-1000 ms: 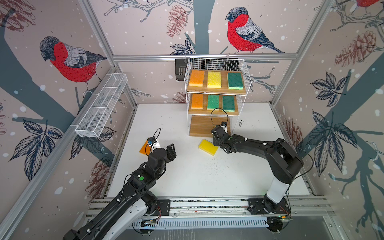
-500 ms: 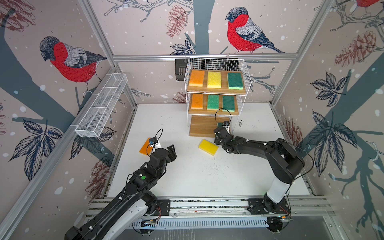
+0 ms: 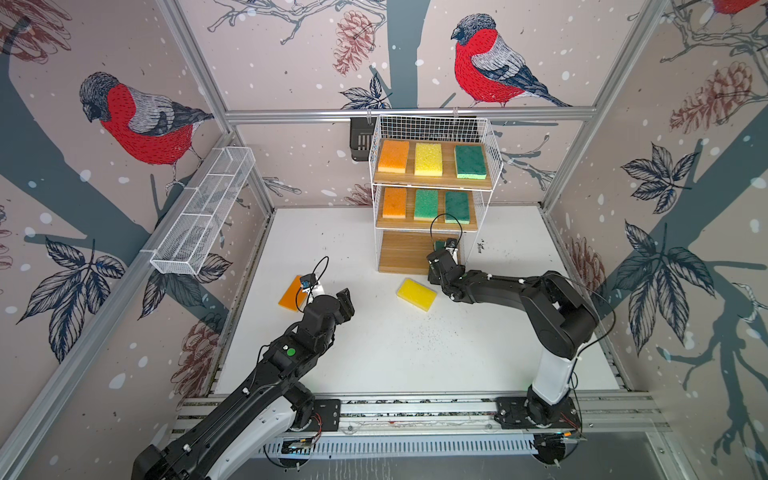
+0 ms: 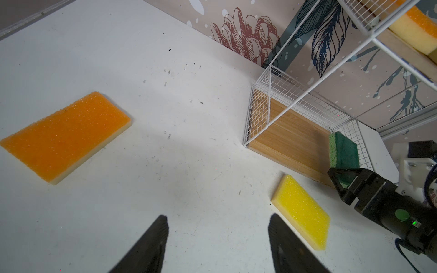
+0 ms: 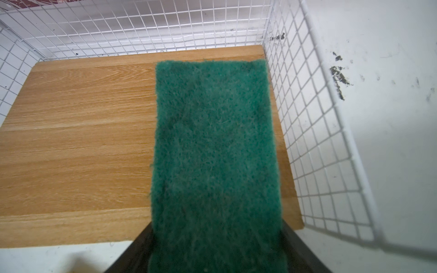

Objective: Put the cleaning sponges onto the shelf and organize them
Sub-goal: 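Lift and carry the dark green pad with the right gripper into the bottom shelf, then lower the dark green pad onto the bottom wooden shelf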

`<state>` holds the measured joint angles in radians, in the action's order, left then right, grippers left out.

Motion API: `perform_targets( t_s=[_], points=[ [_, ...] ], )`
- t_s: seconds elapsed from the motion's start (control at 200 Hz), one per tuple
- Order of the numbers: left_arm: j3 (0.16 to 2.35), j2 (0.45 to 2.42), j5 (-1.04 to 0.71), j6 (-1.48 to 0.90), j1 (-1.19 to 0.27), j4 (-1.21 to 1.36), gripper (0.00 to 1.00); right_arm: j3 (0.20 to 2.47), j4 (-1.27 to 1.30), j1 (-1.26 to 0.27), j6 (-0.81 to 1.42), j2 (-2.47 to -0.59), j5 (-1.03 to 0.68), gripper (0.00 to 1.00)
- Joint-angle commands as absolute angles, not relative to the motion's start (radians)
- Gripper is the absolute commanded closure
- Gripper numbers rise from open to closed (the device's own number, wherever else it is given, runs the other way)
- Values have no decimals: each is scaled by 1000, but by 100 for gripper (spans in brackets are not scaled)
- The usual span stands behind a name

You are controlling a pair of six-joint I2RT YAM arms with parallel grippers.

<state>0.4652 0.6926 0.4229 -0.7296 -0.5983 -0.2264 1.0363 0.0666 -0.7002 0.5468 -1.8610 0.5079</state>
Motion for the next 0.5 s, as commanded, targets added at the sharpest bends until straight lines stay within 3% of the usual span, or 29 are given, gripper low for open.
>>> perform_targets(
  t_s=[0.0,0.495],
  points=[
    [469,703,436,-707,-598,-182,32,1057,91,-695,527,-1881,528,30],
    [469,763,439,-684,-598,-133,32,1121,39,-669,528,-1956,548,30]
  ],
)
